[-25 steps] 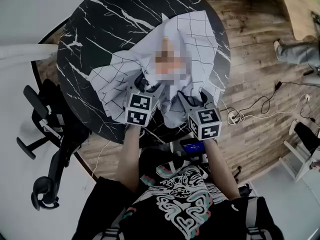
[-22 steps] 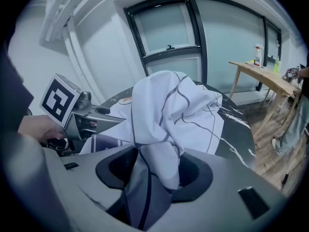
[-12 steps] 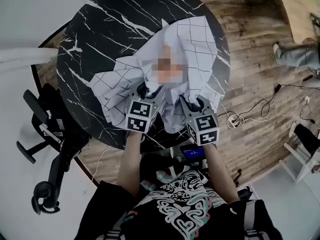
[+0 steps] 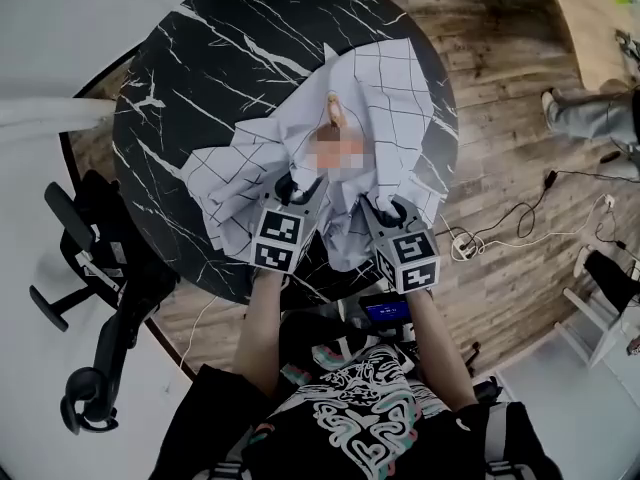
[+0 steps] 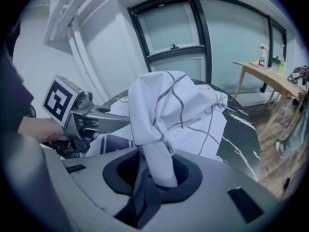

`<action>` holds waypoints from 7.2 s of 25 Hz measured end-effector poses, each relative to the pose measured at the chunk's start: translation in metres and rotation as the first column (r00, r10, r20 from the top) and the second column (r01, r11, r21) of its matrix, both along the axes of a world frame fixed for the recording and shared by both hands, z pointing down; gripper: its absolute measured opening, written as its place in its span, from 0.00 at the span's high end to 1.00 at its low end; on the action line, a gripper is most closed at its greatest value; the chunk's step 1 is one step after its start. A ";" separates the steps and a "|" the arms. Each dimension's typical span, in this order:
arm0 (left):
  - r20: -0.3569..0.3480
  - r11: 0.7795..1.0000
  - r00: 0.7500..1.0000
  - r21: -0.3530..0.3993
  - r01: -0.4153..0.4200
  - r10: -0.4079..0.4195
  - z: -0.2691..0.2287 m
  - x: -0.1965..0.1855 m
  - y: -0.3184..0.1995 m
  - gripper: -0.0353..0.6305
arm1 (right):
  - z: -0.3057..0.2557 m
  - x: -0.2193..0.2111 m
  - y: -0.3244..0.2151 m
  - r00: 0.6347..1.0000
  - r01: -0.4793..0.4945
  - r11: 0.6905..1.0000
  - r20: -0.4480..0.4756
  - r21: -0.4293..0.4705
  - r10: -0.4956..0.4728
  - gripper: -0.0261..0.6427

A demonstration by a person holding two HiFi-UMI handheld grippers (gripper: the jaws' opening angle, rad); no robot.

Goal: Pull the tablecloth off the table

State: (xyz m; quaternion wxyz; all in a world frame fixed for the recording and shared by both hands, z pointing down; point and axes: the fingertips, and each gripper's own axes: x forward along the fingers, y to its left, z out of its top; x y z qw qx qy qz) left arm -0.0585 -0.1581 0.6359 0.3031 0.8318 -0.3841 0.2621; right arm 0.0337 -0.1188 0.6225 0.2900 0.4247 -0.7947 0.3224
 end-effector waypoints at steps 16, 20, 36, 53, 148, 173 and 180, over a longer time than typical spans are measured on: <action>-0.002 0.998 1.000 0.059 -0.001 0.001 -0.011 0.001 0.002 0.73 | -0.003 0.000 0.003 1.000 -0.005 0.999 -0.026 0.045 0.006 0.82; 0.003 0.998 1.000 0.066 -0.003 0.003 -0.012 0.001 0.002 0.75 | -0.006 0.000 0.003 0.999 -0.005 0.999 -0.037 0.054 0.007 0.83; 0.010 0.996 1.000 0.085 -0.010 0.009 -0.022 0.002 0.006 0.78 | -0.017 -0.001 0.006 1.000 0.004 0.997 -0.027 0.083 -0.002 0.84; 0.025 0.992 0.999 0.124 0.024 -0.028 -0.054 -0.001 0.021 0.80 | -0.047 -0.002 0.013 0.999 0.052 0.990 -0.004 0.132 -0.052 0.86; 0.056 0.883 0.982 0.449 0.138 -0.182 -0.248 -0.005 0.051 0.81 | -0.234 -0.005 0.024 0.981 0.096 0.851 0.094 0.517 -0.168 0.86; 0.048 0.851 0.977 0.501 0.157 -0.209 -0.270 -0.003 0.056 0.81 | -0.254 -0.005 0.027 0.976 0.108 0.806 0.091 0.582 -0.196 0.87; 0.051 0.851 0.977 0.502 0.154 -0.207 -0.269 -0.001 0.055 0.81 | -0.252 -0.003 0.025 0.976 0.106 0.808 0.094 0.580 -0.196 0.87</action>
